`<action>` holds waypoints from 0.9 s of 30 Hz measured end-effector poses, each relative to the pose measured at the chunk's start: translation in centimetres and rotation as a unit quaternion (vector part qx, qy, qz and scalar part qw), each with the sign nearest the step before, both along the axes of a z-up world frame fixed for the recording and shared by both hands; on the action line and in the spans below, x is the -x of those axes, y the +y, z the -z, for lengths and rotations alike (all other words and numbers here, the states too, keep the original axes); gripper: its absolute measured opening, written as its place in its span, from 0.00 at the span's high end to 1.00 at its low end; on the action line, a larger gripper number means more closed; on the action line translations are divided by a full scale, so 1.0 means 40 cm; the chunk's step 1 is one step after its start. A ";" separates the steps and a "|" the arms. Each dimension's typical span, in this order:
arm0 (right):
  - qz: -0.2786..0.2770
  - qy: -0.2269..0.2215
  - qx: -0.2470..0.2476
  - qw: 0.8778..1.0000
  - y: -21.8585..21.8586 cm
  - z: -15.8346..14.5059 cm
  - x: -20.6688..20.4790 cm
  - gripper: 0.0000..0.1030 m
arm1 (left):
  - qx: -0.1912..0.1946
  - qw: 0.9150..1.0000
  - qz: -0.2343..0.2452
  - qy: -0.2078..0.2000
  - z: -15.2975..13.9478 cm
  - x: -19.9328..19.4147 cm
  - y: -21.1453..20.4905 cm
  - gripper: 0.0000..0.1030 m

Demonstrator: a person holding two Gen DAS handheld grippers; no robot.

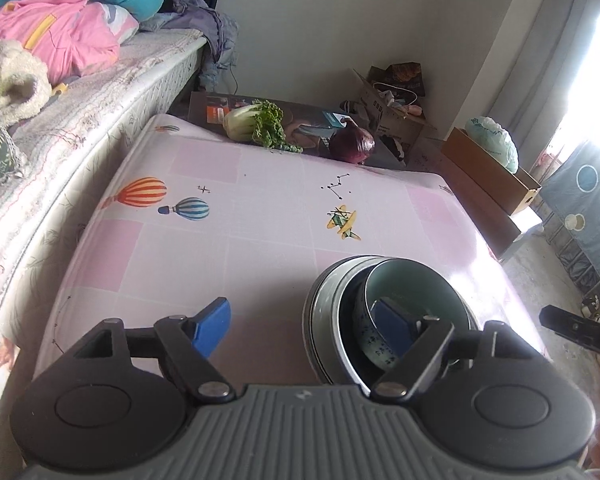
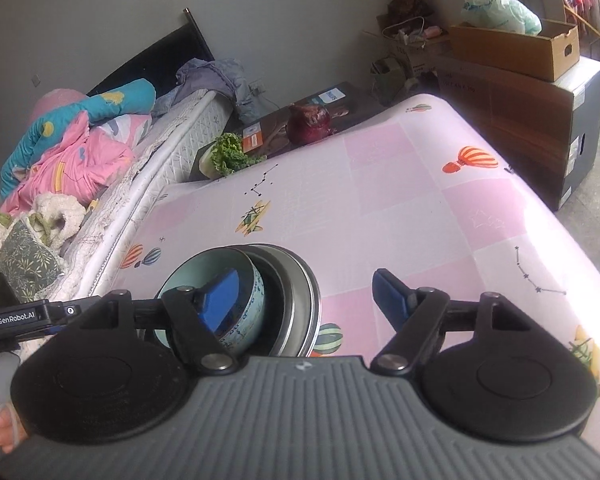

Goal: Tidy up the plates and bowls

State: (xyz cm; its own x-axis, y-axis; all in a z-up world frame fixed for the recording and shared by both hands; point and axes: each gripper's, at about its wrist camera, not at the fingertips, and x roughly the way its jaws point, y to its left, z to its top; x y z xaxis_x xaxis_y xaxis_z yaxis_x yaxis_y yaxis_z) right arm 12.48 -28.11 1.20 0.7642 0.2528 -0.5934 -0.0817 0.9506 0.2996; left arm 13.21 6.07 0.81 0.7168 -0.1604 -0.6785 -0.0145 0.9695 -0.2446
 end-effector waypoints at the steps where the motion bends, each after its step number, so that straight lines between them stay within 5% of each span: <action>1: 0.006 -0.011 0.027 1.000 0.004 -0.011 0.022 0.18 | -0.015 1.000 0.000 -0.012 -0.016 0.019 0.000 0.11; 4: 0.031 -0.031 0.090 0.995 0.020 -0.031 0.083 0.01 | -0.060 0.997 0.002 -0.040 -0.052 0.070 -0.010 0.00; 18: 0.081 0.009 0.187 0.979 0.164 0.004 0.190 0.01 | -0.158 0.987 -0.006 -0.007 -0.060 0.168 -0.106 0.00; 21: 0.092 0.010 0.210 0.973 0.190 0.004 0.192 0.01 | -0.151 0.988 -0.027 -0.002 -0.055 0.175 -0.105 0.00; 27: 0.071 0.031 0.198 0.977 0.226 0.004 0.187 0.01 | -0.074 0.996 -0.029 0.042 -0.017 0.163 -0.074 0.00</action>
